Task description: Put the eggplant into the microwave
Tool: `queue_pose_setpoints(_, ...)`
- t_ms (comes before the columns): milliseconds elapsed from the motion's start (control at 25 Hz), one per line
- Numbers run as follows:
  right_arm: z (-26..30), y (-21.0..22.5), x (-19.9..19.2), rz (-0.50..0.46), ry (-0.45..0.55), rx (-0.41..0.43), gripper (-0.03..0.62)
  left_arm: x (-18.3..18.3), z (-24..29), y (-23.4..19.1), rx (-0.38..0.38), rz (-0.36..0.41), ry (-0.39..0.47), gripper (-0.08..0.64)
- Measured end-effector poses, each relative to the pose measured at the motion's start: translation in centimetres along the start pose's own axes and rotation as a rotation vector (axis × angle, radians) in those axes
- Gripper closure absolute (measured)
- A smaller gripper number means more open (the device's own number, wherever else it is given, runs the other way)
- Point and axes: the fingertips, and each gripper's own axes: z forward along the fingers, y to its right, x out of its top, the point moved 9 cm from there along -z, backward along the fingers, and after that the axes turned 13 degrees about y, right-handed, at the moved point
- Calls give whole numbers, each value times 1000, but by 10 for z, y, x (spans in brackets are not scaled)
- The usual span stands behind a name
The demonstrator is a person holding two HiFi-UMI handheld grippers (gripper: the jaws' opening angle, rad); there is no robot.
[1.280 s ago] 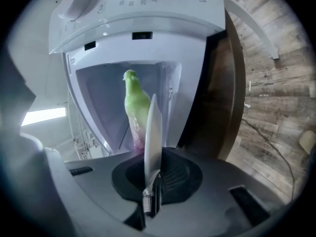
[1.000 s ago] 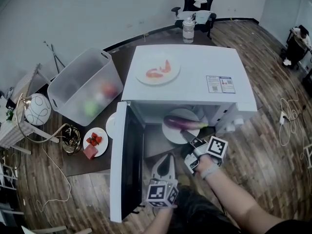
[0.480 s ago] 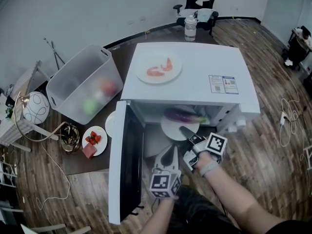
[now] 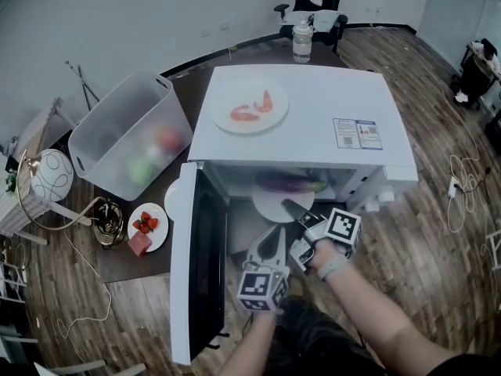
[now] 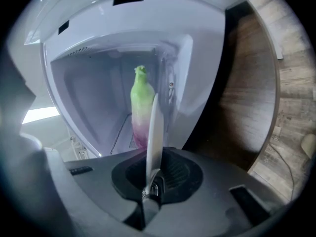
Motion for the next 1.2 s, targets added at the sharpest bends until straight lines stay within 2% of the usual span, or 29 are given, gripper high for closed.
queue_pose_setpoints(400,4,-1,4,-72,-55,-8,565,-3,1,0,5,-18,-9,560)
queue_pose_setpoints(600,3,-5,4,-147,-95,-13,549,-3,3,-3,8,-9,-5,560)
queue_pose_setpoints(920,-3,-10,4,-198,-130,18,498,0,8,-2,9,-14,4,560)
queue_pose_setpoints(1200,-14,-15,9,-267,-153,49,492,-1,11,-1,11,-22,6,560)
